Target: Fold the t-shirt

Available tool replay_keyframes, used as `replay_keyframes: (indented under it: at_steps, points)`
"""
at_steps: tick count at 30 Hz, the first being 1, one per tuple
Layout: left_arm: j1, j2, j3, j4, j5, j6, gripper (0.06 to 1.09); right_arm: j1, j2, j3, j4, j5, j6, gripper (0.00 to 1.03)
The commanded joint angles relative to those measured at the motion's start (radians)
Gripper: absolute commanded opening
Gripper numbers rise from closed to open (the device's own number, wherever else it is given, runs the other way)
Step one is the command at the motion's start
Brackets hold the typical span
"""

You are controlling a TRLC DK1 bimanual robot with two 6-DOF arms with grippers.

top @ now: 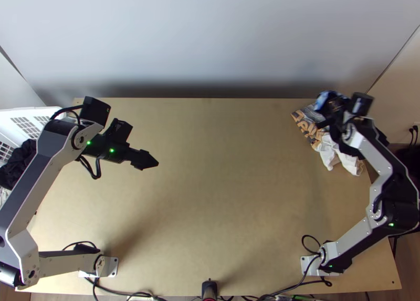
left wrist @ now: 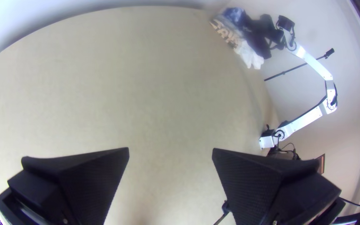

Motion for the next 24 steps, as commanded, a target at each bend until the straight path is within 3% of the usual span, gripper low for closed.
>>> replay_keyframes:
  at_steps: [1, 4, 5, 6, 8, 10, 12, 24]
  points:
    - [0.010, -0.025, -0.026, -0.006, -0.001, 0.004, 1.03, 0.139, 0.053, -0.043, -0.015, 0.018, 0.017, 0.03]
    - [0.009, -0.029, -0.027, -0.004, -0.001, 0.004, 1.03, 0.172, 0.080, -0.080, -0.012, 0.029, 0.028, 0.03]
    - [0.009, -0.031, -0.026, -0.004, -0.001, 0.004, 1.03, 0.174, 0.089, -0.087, -0.013, 0.032, 0.035, 0.10]
    - [0.009, -0.032, -0.026, -0.004, -0.001, 0.004, 1.03, 0.174, 0.091, -0.094, -0.012, 0.032, 0.048, 0.25]
    - [0.012, -0.037, -0.027, -0.006, -0.001, 0.004, 1.03, 0.172, 0.085, -0.097, -0.013, 0.032, 0.063, 0.72]
    - [0.015, -0.043, -0.032, -0.006, -0.001, 0.007, 1.03, 0.165, 0.059, -0.095, -0.012, 0.032, 0.063, 0.77]
    - [0.021, -0.048, -0.040, -0.006, -0.001, 0.011, 1.03, 0.152, 0.025, -0.086, -0.019, 0.030, 0.060, 0.99]
    - [0.024, -0.057, -0.075, 0.000, 0.001, 0.019, 1.03, 0.021, -0.190, 0.058, -0.073, -0.003, 0.115, 0.98]
